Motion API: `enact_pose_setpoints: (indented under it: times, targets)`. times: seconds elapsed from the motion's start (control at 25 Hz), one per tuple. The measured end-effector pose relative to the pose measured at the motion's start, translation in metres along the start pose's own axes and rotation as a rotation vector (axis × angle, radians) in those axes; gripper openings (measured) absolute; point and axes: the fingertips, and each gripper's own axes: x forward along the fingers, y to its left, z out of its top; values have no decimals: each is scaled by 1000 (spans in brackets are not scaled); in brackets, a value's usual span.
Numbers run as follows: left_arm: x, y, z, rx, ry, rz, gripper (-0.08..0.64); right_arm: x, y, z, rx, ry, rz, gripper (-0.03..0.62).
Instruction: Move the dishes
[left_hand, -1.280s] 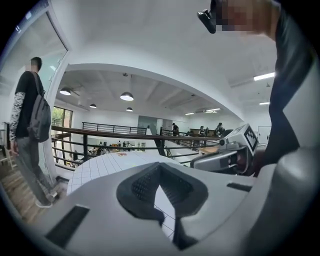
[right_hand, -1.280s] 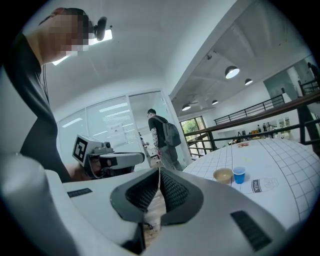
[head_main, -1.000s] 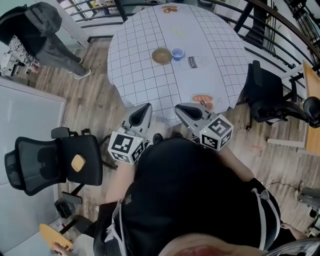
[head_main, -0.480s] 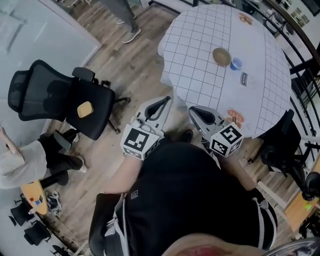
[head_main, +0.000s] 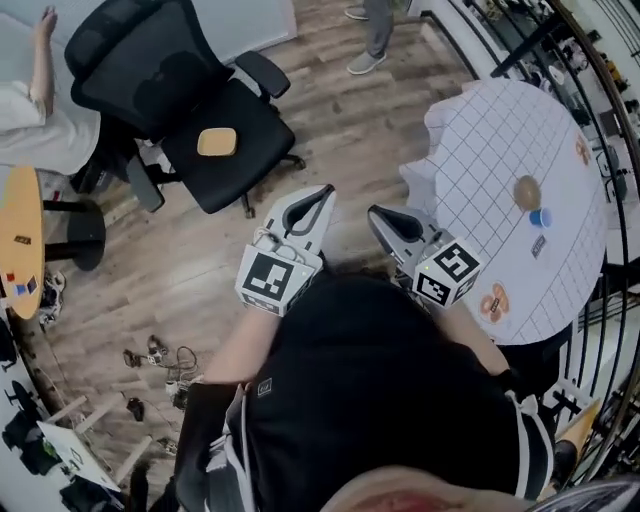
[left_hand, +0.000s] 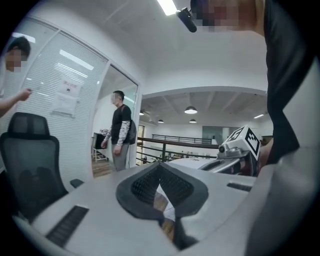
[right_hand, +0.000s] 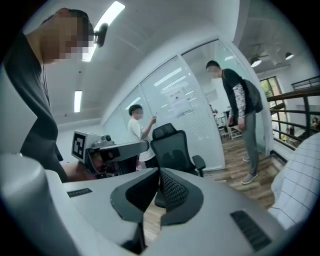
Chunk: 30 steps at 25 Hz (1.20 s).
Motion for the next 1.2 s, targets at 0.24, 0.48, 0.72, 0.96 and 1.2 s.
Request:
enact_pose_setpoints:
  times: [0.24,0.48,0.72,0.96,1.2]
  targets:
    - [-67,111,-36,-73,33,177,5,124,50,-10,-8,118,189,21]
    - [-96,200,-72,-163,63,319,5,215,67,-22,-8,237,323,21]
    - [-88,284,-129,-225,113,447,5,290,38,-57,11,344,406,21]
    - [-74,360,-191,-228,183,528,6,351,5,-96,13,423,470,21]
    - [-42,422,-320,-266,373,452,11,392,-33,-155,101,461,387,21]
